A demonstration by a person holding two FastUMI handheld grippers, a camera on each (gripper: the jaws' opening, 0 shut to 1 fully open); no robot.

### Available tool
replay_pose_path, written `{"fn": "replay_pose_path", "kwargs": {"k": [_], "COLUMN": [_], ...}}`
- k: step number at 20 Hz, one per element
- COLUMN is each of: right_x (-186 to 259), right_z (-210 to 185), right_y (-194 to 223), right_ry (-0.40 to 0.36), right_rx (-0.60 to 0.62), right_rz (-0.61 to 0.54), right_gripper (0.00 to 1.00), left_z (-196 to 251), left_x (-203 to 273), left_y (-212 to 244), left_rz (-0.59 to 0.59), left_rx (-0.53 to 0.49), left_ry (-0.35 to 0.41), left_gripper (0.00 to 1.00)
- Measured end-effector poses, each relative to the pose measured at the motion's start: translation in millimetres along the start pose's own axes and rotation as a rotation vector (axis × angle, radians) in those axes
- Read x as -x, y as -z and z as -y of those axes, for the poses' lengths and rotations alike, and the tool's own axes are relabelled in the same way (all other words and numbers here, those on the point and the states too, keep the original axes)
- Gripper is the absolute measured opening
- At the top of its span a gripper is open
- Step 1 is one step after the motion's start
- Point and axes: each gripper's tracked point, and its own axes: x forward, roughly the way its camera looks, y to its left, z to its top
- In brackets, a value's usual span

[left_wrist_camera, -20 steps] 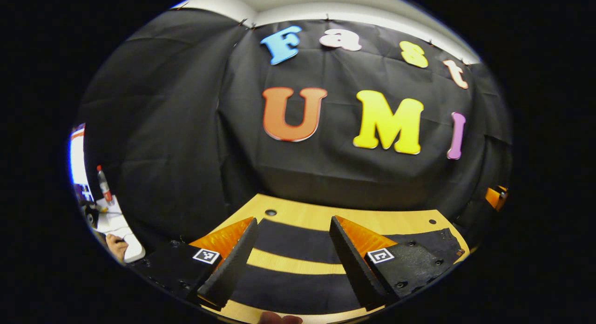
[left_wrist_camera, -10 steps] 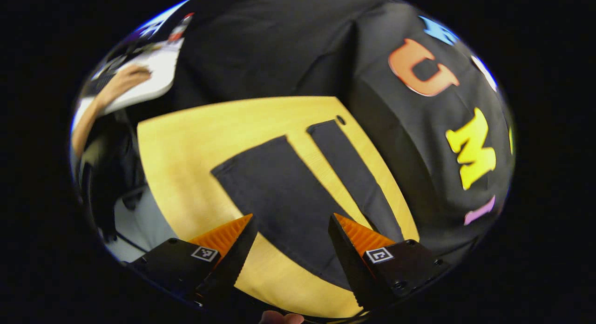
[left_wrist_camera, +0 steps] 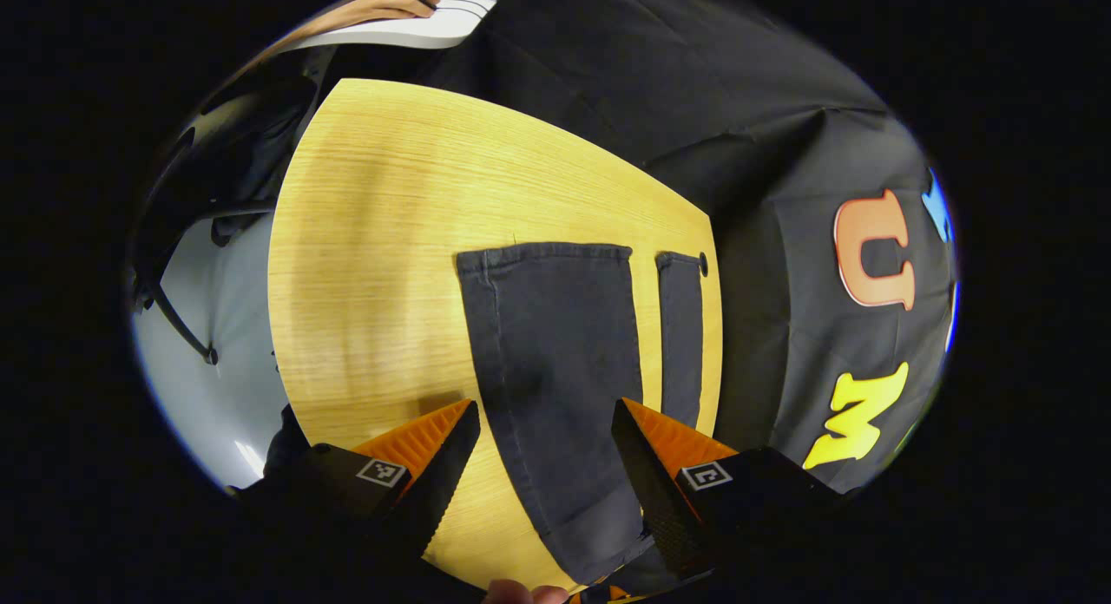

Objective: Grasp the waist and the cuffs of the jeans and fold them to make the two legs overlap; first hold the waist and fold one-third of the jeans toward the cuffs, then hold the cuffs and fold the remaining one-third in the same direction to finish folding.

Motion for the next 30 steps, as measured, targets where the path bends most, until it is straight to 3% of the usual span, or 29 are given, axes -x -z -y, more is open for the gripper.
{"fn": "replay_pose_path", "kwargs": {"k": [4, 10, 11, 13, 15, 16, 20, 21, 22, 23, 24, 25, 26, 28, 30], "right_x": [-10.2, 3.5, -0.3, -3.4, -4.6, -4.4, -5.2, -3.5, -2.4, -4.5, -4.9, -5.6, -6.6, -6.5, -5.5], "right_z": [5.1, -1.0, -3.5, -5.4, 0.1, 4.7, 21.8, 22.4, 21.2, 21.9, 22.9, 22.1, 19.8, 19.1, 19.1], "right_y": [-6.0, -27.4, -25.5, -26.1, -25.2, -26.0, -25.0, -25.2, -26.4, -23.6, -23.0, -23.5, -25.4, -23.8, -23.7], "right_ry": [0.017, -0.022, -0.03, -0.032, 0.009, 0.041, 0.159, 0.177, 0.184, 0.185, 0.192, 0.194, 0.191, 0.175, 0.171], "right_rx": [-0.051, -0.091, -0.107, -0.126, -0.131, -0.135, -0.115, -0.109, -0.11, -0.114, -0.121, -0.131, -0.141, -0.16, -0.174], "right_rz": [-0.008, -0.003, -0.001, -0.002, -0.003, 0.001, 0.009, 0.008, 0.004, -0.006, -0.016, -0.022, -0.018, -0.021, -0.024], "right_gripper": [0.98, 0.93, 0.96, 0.92, 0.95, 0.84, 0.37, 0.24, 0.29, 0.28, 0.27, 0.2, 0.13, 0.13, 0.01], "left_z": [-2.5, 17.1, 21.3, 31.5, 40.5, 43.3, 44.8, 44.3, 40.5, 38.8, 36.7, 36.6, 36.6, 38.9, 43.7], "left_x": [-13.1, -27.7, -32.7, -41.9, -51.9, -56.3, -69.3, -75.0, -76.4, -81.8, -82.5, -79.6, -78.6, -71.7, -68.5], "left_y": [-7.2, -14.1, -14.1, -11.4, -9.3, -8.0, -2.2, -4.0, -3.8, -3.0, -3.0, -3.7, -2.2, -1.2, -2.2], "left_rz": [-0.014, -0.033, -0.036, -0.048, -0.059, -0.068, -0.101, -0.109, -0.116, -0.118, -0.121, -0.131, -0.139, -0.161, -0.175], "left_rx": [0.047, 0.086, 0.083, 0.052, 0.012, -0.006, -0.045, -0.044, -0.036, -0.023, -0.007, 0.003, 0.011, 0.019, 0.019], "left_ry": [-0.027, 0.02, 0.031, 0.046, 0.051, 0.043, 0.011, 0.002, -0.016, -0.03, -0.042, -0.046, -0.051, -0.056, -0.069], "left_gripper": [0.99, 1.0, 0.98, 0.98, 0.97, 0.96, 0.74, 0.63, 0.56, 0.42, 0.35, 0.17, 0.13, 0.07, 0.04]}}
